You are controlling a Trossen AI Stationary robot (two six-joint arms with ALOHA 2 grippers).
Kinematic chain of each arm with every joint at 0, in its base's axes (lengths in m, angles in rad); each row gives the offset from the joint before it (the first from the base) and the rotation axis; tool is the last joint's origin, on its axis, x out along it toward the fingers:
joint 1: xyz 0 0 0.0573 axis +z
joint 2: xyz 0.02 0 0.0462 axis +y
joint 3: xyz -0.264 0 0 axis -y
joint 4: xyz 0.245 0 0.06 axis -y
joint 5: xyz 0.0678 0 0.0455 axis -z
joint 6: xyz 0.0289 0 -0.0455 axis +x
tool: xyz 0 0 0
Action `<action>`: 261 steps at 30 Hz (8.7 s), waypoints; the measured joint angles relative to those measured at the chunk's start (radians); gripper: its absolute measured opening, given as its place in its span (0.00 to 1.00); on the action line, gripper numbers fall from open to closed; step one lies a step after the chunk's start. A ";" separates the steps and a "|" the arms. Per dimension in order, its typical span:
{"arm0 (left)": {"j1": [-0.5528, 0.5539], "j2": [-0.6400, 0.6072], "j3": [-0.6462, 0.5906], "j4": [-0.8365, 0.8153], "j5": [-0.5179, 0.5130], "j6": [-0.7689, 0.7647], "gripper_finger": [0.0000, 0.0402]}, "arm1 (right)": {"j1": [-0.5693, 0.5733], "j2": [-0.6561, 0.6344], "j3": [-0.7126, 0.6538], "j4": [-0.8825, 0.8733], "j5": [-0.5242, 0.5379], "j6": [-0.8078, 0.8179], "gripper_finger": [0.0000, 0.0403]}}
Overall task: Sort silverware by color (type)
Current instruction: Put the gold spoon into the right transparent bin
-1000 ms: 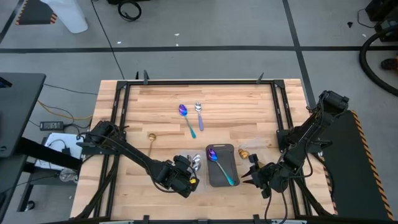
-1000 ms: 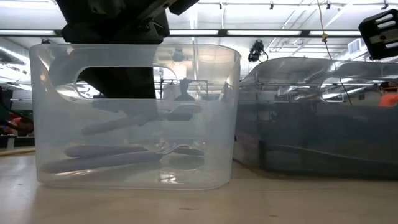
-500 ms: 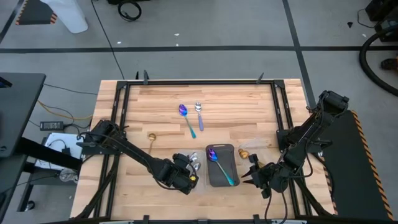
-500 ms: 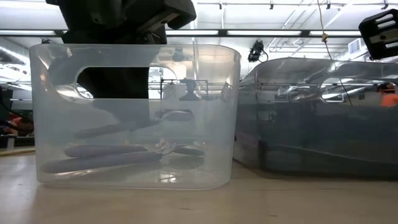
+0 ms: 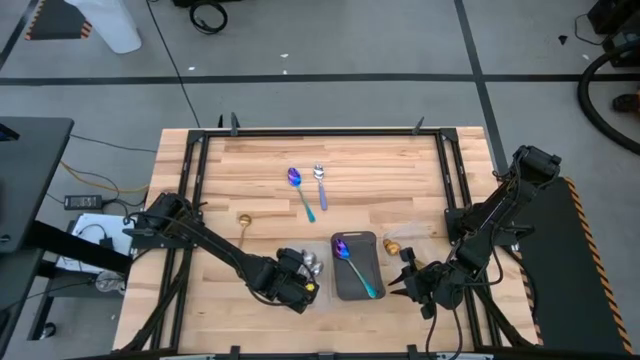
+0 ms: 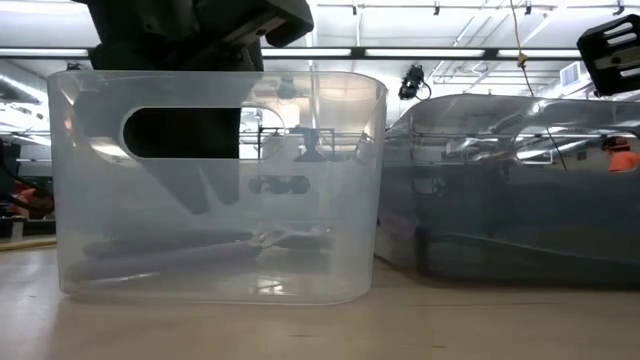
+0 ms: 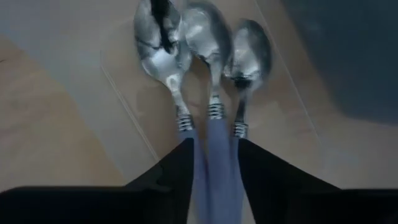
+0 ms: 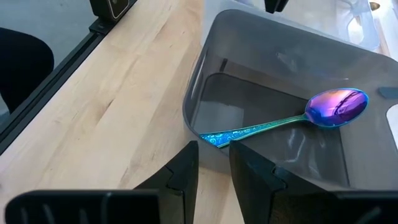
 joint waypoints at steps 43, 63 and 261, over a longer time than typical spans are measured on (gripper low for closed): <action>-0.001 -0.093 -0.042 -0.557 0.153 -0.101 0.35 | 0.002 0.000 0.000 -0.014 -0.005 0.010 0.25; 0.078 -0.294 -0.388 -0.342 0.149 -0.083 0.35 | 0.002 0.000 0.000 -0.006 -0.012 0.003 0.25; 0.381 -0.540 -0.394 0.902 0.236 1.614 0.40 | -0.603 -0.070 0.092 0.497 -0.102 -0.074 0.08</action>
